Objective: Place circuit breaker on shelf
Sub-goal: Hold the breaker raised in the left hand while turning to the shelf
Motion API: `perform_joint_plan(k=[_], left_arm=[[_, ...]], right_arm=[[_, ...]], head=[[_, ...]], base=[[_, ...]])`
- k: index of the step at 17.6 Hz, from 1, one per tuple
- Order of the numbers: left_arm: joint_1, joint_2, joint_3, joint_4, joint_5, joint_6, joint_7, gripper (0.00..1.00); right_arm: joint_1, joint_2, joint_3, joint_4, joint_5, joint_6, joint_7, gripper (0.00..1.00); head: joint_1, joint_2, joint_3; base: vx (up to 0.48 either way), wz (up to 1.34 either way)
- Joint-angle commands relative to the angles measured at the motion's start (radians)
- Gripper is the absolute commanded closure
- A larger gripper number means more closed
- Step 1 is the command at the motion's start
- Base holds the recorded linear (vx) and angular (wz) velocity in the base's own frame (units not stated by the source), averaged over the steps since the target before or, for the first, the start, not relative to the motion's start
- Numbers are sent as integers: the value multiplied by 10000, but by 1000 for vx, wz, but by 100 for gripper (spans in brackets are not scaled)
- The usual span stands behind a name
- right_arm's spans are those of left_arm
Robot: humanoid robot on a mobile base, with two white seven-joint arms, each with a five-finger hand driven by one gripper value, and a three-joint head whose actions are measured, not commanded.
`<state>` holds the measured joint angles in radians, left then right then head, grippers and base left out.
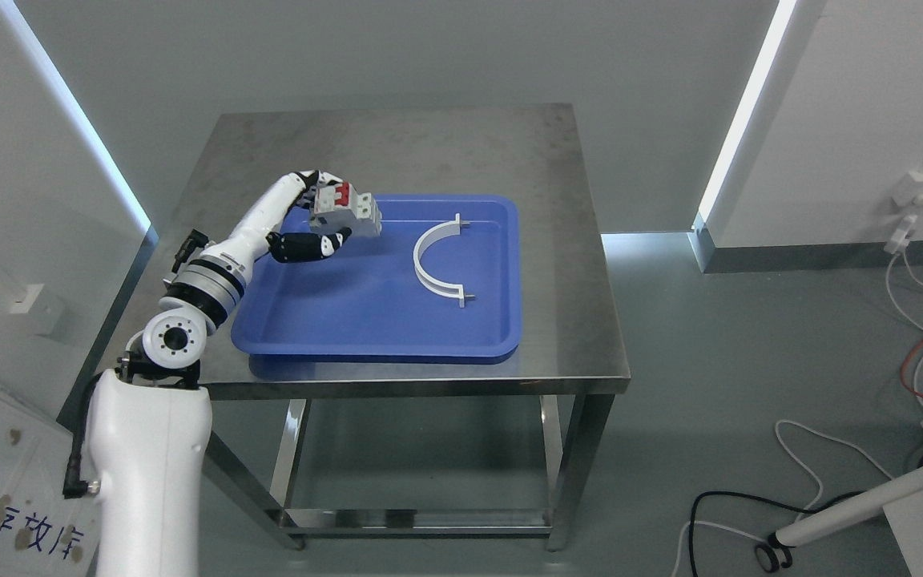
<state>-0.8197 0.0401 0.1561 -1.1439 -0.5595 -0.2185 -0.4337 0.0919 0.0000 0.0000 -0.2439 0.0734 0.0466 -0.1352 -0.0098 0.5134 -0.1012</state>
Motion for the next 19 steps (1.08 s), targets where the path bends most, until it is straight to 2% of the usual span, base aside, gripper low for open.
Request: perform_joint_plan(k=[1,3,5,8,13,19], left_arm=[[-133,-226,1416,-65,4546,-818,2198,83],[600,-226,1048,-797,4705,-913,3091,81],[1671,-226,818,-2205,4827,-806,3186,81],[2719,-226,740,-3407,5058,-683,3140,81],[3043,-226,755,-4084,5058,-714,2436,81],[3043,-226,939,-4146,5074,-714,2419,81]], right_arm=[[2,-175,199,0,2,332,-13,0],[2,-175,199,0,2,331,-13,0],[2,-175,199,0,2,331,-13,0],[2,-175,199,0,2,332,-13,0],[2,-175,199,0,2,332,-13,0],[2,-175,199,0,2,332,2,0]], head=[[0,0,0],[0,0,0],[0,0,0],[0,0,0],[0,0,0],[0,0,0]], base=[[3,-16],[-9,-15],[-54,3],[-121,48],[-314,39],[-434,-138]])
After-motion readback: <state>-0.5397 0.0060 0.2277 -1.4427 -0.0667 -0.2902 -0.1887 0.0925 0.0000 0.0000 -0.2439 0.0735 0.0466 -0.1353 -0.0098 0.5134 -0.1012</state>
